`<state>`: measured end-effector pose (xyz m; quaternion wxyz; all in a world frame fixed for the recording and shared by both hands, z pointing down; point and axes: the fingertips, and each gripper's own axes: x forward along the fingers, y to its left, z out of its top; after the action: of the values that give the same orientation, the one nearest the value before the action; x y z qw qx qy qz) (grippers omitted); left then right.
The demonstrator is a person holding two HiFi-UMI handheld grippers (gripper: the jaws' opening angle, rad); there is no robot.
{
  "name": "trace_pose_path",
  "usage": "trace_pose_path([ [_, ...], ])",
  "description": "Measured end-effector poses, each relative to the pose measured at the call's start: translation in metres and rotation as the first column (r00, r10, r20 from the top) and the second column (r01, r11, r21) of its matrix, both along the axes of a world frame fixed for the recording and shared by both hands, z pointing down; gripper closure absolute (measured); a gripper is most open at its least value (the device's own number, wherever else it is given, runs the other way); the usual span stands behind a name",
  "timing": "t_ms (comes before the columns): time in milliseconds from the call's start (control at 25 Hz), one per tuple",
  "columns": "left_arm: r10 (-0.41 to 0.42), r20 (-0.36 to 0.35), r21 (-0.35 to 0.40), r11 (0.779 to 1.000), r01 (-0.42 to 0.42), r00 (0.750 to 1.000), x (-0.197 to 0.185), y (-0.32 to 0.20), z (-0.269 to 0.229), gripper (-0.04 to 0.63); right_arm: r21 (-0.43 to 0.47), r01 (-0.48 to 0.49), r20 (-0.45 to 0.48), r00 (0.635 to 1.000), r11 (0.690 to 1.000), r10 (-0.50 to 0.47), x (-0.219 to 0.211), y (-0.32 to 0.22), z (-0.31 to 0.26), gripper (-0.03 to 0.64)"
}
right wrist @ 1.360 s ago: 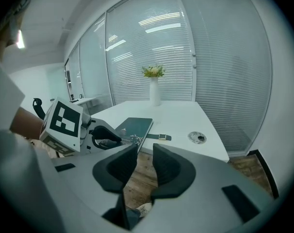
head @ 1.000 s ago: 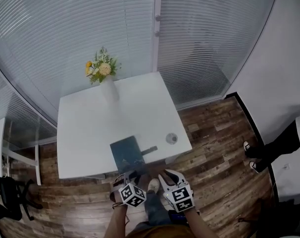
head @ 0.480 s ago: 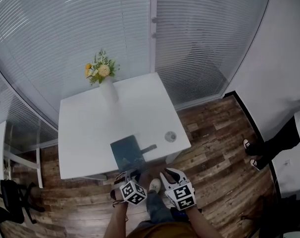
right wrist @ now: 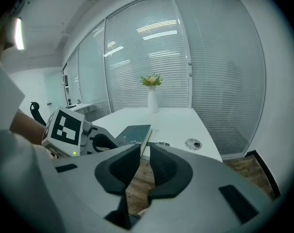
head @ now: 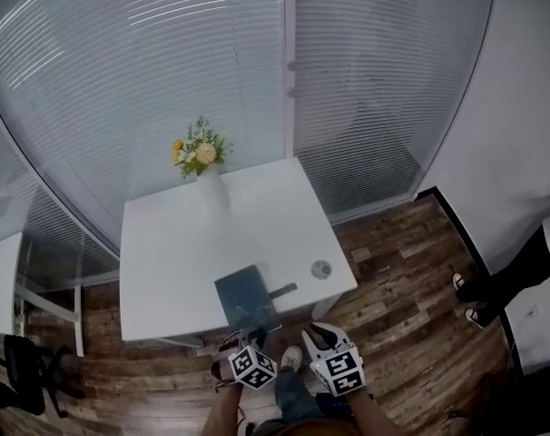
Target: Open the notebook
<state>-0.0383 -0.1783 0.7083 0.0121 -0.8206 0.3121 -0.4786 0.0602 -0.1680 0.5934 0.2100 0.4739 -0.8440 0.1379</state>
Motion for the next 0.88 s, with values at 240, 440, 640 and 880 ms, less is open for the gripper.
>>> trace_pose_path([
  [240, -0.018, -0.024, 0.033, 0.999, 0.019, 1.000, -0.005, 0.003, -0.012, 0.526, 0.003, -0.011, 0.006, 1.000, 1.000, 0.011, -0.003, 0.004, 0.000, 0.543],
  [440, -0.028, -0.041, 0.059, 0.998, 0.031, 0.999, -0.008, 0.005, -0.018, 0.535, 0.009, 0.002, 0.001, 1.000, 1.000, -0.002, -0.008, 0.008, 0.000, 0.545],
  [640, -0.064, -0.079, 0.082, 0.994, 0.071, 0.995, -0.013, 0.004, -0.029, 0.540, 0.010, 0.004, -0.001, 1.000, 1.000, -0.004, -0.005, 0.010, -0.001, 0.545],
  [880, -0.145, -0.155, 0.104, 0.981, 0.163, 0.977, -0.026, 0.009, -0.046, 0.547, 0.012, 0.022, -0.007, 1.000, 1.000, -0.022, -0.009, 0.011, -0.002, 0.549],
])
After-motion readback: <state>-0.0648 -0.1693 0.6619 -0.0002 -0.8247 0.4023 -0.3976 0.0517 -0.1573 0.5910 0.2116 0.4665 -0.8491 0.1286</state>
